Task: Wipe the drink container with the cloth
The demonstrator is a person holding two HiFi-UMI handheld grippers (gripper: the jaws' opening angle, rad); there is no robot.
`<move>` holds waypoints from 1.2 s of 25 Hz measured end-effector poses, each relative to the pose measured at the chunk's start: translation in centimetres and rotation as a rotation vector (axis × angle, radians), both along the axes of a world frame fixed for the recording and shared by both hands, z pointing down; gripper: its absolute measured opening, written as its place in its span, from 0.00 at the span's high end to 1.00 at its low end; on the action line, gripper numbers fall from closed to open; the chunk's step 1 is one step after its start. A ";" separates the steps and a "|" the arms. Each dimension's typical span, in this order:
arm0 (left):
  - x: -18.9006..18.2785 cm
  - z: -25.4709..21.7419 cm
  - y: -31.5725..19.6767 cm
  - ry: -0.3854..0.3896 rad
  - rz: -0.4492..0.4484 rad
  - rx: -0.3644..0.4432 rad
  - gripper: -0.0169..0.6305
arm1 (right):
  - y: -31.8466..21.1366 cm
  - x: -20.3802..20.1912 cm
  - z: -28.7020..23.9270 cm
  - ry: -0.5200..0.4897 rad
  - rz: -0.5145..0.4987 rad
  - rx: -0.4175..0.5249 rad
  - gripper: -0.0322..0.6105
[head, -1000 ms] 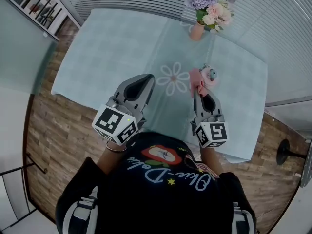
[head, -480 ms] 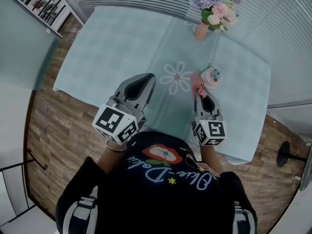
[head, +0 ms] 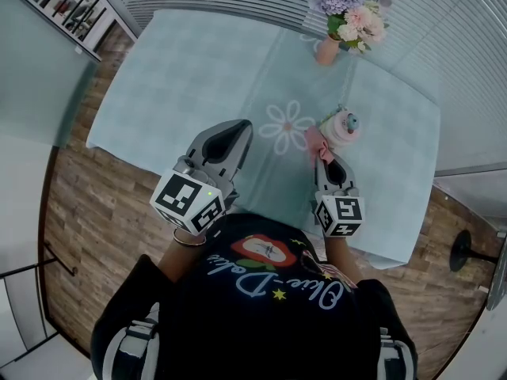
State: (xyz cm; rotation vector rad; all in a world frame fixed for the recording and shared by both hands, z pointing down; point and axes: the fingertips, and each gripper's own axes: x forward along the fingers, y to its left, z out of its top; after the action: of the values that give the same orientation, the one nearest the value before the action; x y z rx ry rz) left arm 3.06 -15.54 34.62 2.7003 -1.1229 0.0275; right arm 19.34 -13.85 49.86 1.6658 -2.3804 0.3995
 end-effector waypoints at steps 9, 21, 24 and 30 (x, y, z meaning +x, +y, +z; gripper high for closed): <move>0.2 0.0 0.1 0.001 0.008 -0.004 0.97 | 0.8 -0.1 1.2 0.020 -0.007 -0.036 0.91; 1.4 0.1 0.0 -0.002 0.045 -0.005 0.97 | 2.4 -0.9 -1.2 -0.065 -0.053 0.017 0.91; 1.7 0.2 -0.1 -0.002 0.052 -0.006 0.97 | 2.7 -1.2 -3.3 -0.127 -0.072 0.069 0.91; 2.4 0.3 -0.2 -0.001 0.074 -0.007 0.97 | 2.8 -1.1 -7.7 -0.213 -0.076 0.205 0.91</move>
State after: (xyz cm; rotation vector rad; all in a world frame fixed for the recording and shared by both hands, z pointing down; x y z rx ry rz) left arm 5.48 -15.70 34.87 2.7345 -1.0213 0.0437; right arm 18.25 -11.09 42.11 1.6845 -2.7132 0.3451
